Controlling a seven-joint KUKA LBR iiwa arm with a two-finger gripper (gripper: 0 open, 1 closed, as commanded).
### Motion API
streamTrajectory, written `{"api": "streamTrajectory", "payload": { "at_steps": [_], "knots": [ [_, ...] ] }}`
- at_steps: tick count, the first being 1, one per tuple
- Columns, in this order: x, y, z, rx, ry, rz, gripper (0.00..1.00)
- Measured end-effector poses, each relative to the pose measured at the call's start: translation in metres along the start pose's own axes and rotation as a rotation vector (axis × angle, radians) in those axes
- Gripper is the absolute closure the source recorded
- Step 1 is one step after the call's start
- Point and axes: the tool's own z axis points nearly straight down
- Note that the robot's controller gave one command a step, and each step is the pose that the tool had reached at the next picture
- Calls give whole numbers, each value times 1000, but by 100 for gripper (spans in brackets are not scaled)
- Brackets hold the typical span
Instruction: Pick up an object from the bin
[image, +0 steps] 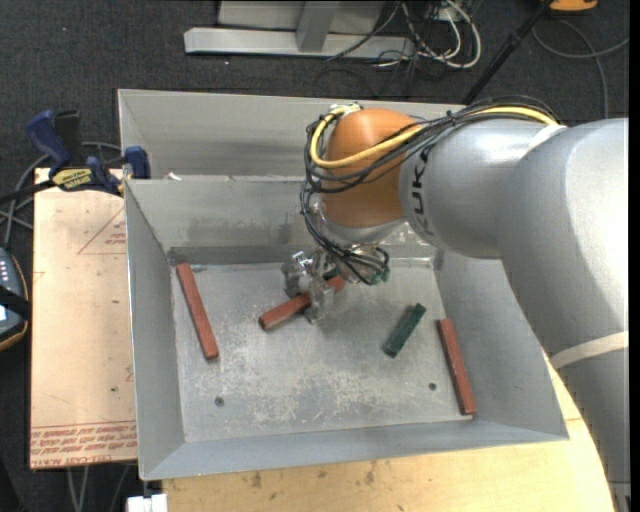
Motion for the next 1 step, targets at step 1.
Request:
{"api": "streamTrajectory", "payload": {
  "at_steps": [1],
  "knots": [
    [17,3,-182,4,-9,-19,100]
  ]
}}
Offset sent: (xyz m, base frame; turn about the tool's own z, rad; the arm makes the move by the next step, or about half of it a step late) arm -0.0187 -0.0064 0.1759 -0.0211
